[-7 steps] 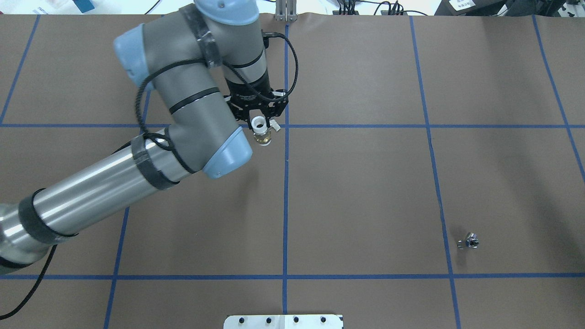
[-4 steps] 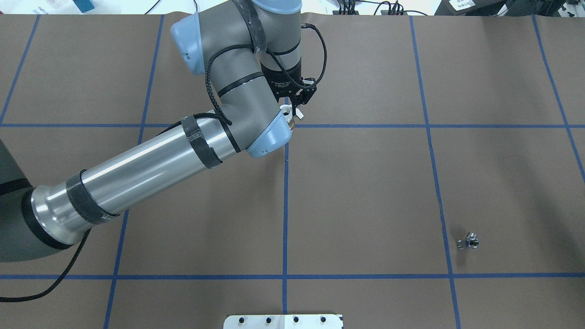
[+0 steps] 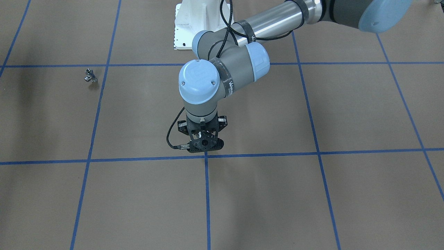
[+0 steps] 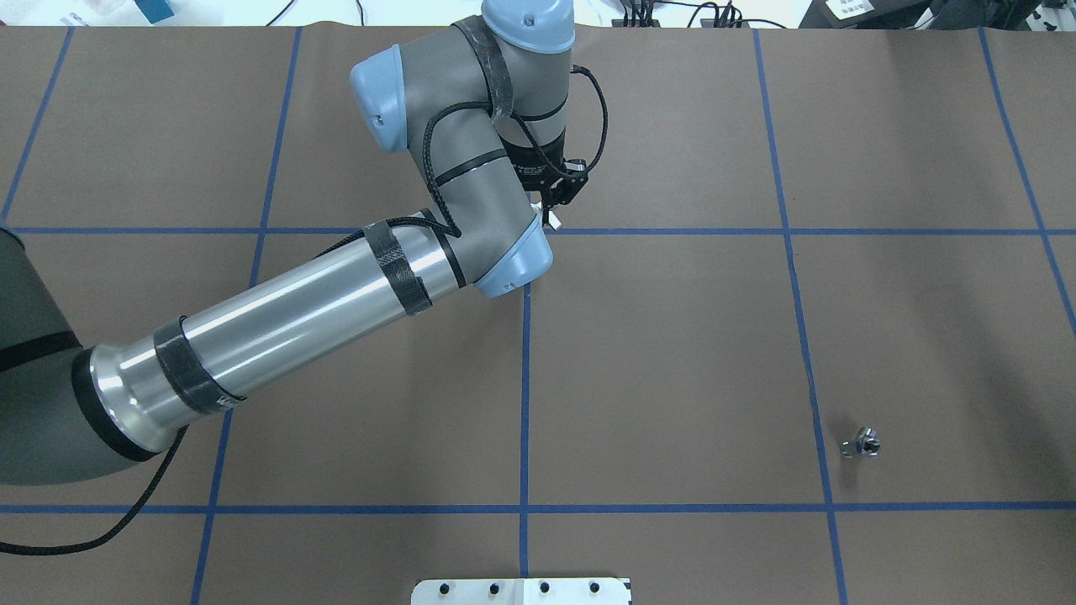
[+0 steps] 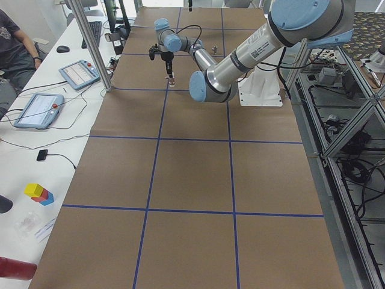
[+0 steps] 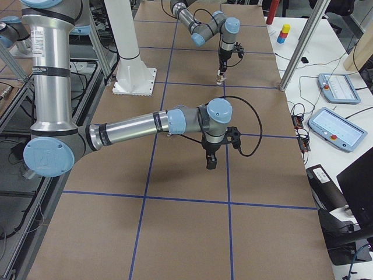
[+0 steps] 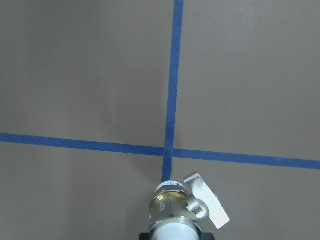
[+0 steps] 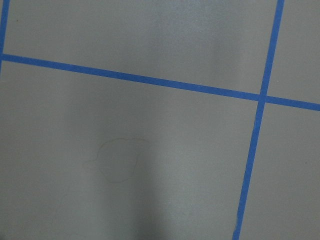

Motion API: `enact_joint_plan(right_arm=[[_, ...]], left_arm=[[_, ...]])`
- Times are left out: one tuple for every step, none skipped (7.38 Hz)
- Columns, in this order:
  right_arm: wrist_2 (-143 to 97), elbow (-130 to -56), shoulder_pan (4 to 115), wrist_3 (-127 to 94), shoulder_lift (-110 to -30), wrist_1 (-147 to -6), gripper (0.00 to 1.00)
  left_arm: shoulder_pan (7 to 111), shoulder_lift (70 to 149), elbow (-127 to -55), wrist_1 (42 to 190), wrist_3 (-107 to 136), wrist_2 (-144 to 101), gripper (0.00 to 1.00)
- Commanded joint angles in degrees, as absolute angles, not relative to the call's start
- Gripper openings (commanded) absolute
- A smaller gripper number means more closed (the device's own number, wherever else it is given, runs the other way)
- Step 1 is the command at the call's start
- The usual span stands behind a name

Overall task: Assemble PPR valve and pipe with both arms
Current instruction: 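Lift the valve with the left gripper and carry it to the table center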

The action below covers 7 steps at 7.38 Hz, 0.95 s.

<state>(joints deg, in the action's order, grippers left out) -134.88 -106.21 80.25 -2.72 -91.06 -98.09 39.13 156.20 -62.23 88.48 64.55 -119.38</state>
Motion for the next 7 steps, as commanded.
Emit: enact_joint_plan(right_arm=[[-134.8, -106.5, 80.2, -2.7, -91.1, -98.1, 0.99], [-134.7, -106.6, 80.2, -2.7, -91.1, -98.1, 0.99], [-135.0, -106.7, 80.2, -2.8, -91.1, -98.2, 0.99], [-135.0, -106.7, 80.2, -2.7, -91.1, -98.2, 0.99], [-135.0, -106.7, 80.2, -2.8, -91.1, -98.2, 0.99], [-135.0, -106.7, 80.2, -2.8, -91.1, -98.2, 0.99], [-134.8, -106.7, 80.2, -2.7, -91.1, -98.2, 0.99]], left_arm=[[38.7, 156.5, -61.4, 88.6, 64.4, -119.3, 0.00], [38.7, 156.4, -61.4, 88.5, 64.4, -119.3, 0.00], [38.7, 156.3, -61.6, 88.4, 64.5, -119.4, 0.00], [38.6, 155.9, -61.7, 88.3, 64.4, -119.5, 0.00], [38.7, 155.6, -62.3, 88.1, 64.5, -119.8, 0.00], [38.7, 155.5, -62.4, 88.0, 64.5, -119.8, 0.00], [38.7, 155.5, -62.8, 87.9, 64.5, -119.9, 0.00]])
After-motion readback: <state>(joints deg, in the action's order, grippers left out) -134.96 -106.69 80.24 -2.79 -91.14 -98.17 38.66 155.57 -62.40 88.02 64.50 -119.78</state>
